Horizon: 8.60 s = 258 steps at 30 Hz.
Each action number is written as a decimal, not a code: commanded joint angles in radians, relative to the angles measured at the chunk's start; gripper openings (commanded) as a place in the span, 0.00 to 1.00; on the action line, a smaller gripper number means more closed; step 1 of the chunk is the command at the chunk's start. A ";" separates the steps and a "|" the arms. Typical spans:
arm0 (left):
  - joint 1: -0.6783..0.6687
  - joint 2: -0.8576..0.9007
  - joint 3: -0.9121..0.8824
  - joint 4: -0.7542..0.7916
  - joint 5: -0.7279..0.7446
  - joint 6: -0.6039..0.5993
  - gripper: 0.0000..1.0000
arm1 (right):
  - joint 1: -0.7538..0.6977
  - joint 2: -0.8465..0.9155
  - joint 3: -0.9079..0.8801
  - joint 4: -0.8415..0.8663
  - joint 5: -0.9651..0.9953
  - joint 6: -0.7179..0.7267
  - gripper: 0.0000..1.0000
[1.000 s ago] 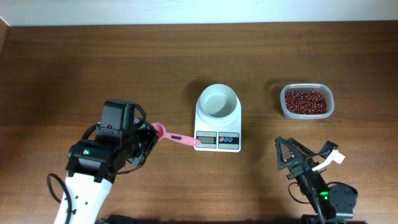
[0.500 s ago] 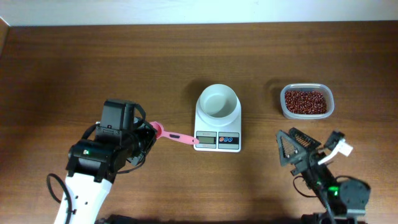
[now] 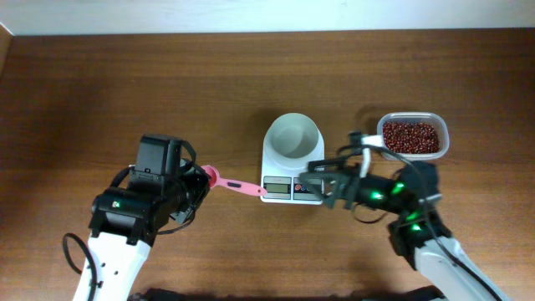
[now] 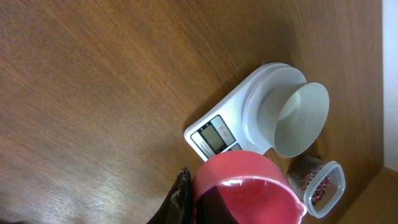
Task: Scoop and weigh 50g on scale
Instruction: 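Reach the right gripper toward the pink scoop's handle, then close the right gripper on the scoop handle beside the left gripper, then open the left gripper and pull the scoop away with the right gripper, then carry the pink scoop with the right gripper over the bean tub, then lower the scoop into the red beans with the right gripper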
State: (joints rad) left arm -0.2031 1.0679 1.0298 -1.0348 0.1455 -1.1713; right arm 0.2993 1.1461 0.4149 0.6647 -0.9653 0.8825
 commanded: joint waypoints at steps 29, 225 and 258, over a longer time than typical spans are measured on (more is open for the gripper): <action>-0.148 -0.002 -0.003 0.005 0.042 -0.075 0.00 | 0.488 0.113 0.012 0.154 0.510 0.099 0.67; -0.235 0.101 -0.003 0.027 -0.198 -0.032 0.99 | -0.246 -0.183 0.260 -0.943 1.442 -0.639 0.04; -0.235 0.101 -0.003 0.027 -0.198 -0.032 0.99 | -0.654 0.163 0.281 -0.815 0.573 -0.880 0.04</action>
State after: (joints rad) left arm -0.4355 1.1633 1.0290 -1.0065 -0.0349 -1.2118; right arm -0.3492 1.2926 0.6785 -0.1833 -0.3424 0.0727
